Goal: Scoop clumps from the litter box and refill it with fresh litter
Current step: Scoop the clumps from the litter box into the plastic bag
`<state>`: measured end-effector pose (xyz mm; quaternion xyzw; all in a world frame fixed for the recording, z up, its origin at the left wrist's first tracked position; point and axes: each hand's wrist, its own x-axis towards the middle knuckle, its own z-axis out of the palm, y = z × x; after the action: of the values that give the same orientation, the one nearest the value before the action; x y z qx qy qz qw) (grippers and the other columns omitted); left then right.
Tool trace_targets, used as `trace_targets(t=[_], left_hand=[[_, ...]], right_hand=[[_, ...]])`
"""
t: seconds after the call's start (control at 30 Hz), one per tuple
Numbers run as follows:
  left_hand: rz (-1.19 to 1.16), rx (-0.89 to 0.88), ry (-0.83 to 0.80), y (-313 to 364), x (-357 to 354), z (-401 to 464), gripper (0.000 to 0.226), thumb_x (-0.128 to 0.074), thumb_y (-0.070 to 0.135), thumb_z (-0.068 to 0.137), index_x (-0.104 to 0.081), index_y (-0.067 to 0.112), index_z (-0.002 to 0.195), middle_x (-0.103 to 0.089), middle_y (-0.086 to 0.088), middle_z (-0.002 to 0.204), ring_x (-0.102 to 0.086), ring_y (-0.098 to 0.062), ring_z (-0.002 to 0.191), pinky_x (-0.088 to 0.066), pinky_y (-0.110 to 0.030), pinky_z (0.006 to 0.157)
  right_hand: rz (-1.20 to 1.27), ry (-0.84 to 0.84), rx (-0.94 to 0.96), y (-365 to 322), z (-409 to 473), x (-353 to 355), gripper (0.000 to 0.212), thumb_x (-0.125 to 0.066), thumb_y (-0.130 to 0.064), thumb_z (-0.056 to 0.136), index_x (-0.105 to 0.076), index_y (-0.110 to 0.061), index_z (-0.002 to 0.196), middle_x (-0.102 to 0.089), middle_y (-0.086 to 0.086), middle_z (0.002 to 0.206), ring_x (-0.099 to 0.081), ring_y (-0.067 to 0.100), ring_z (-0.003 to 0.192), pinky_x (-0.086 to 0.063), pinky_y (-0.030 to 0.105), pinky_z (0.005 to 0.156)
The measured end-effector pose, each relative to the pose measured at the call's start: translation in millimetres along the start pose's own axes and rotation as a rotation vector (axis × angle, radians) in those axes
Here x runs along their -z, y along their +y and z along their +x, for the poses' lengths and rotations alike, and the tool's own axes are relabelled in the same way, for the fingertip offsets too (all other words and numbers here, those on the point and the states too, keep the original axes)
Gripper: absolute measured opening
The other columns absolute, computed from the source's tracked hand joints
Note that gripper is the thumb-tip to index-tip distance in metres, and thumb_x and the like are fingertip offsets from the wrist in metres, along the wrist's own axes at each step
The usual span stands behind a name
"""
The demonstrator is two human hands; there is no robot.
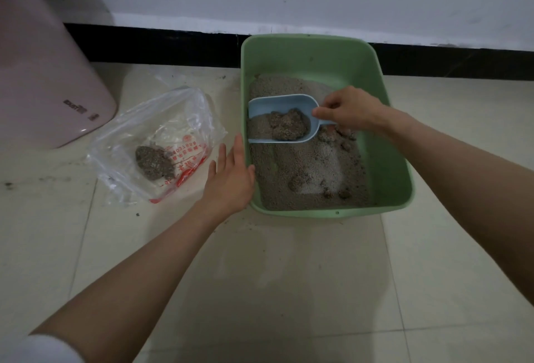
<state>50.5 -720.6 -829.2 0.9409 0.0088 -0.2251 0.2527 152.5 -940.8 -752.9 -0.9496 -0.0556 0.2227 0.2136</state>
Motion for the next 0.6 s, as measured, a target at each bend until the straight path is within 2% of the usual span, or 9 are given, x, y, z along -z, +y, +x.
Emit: trace_targets(t=[0.13,0.33,0.47,0.6], left_hand=[[0.001,0.006,-0.006,-0.9,-0.4,1.5,0.063,-0.022,0.028,0.101,0.021,0.013,0.145,0.007,-0.012,0.157,0.010,-0.026,0.144,-0.004,-0.046,0.118],[-0.001,0.010,-0.003,-1.0,-1.1,1.5,0.063,-0.022,0.028,0.101,0.021,0.014,0.145,0.005,-0.013,0.157,0.009,-0.026,0.145,-0.004,-0.046,0.118],[0.003,0.006,0.000,-0.6,-0.6,1.0,0.063,-0.022,0.027,0.101,0.021,0.013,0.145,0.004,-0.014,0.157,0.009,-0.026,0.145,-0.005,-0.046,0.117],[0.003,0.010,-0.001,-0.4,-0.2,0.8,0.063,-0.022,0.027,0.101,0.021,0.013,0.145,0.004,-0.014,0.157,0.009,-0.026,0.145,-0.005,-0.046,0.117]], right_hand=[[0.005,-0.019,0.020,-0.6,0.2,3.3,0.031,-0.053,-0.045,0.090,-0.067,-0.017,0.090,-0.064,-0.001,0.076,-0.053,0.010,0.057,-0.051,0.032,0.069],[-0.084,-0.013,0.042,-10.0,4.6,12.4,0.034,-0.055,-0.043,0.090,-0.070,-0.012,0.092,-0.063,-0.003,0.069,-0.052,0.009,0.052,-0.048,0.025,0.062],[-0.190,-0.011,0.066,-20.9,7.4,21.7,0.028,-0.055,-0.045,0.089,-0.066,-0.020,0.084,-0.060,-0.006,0.064,-0.052,0.009,0.052,-0.041,0.018,0.054],[-0.243,-0.028,0.072,-29.3,9.0,26.3,0.024,-0.054,-0.045,0.090,-0.061,-0.026,0.078,-0.059,-0.008,0.061,-0.051,0.006,0.049,-0.037,0.017,0.051]])
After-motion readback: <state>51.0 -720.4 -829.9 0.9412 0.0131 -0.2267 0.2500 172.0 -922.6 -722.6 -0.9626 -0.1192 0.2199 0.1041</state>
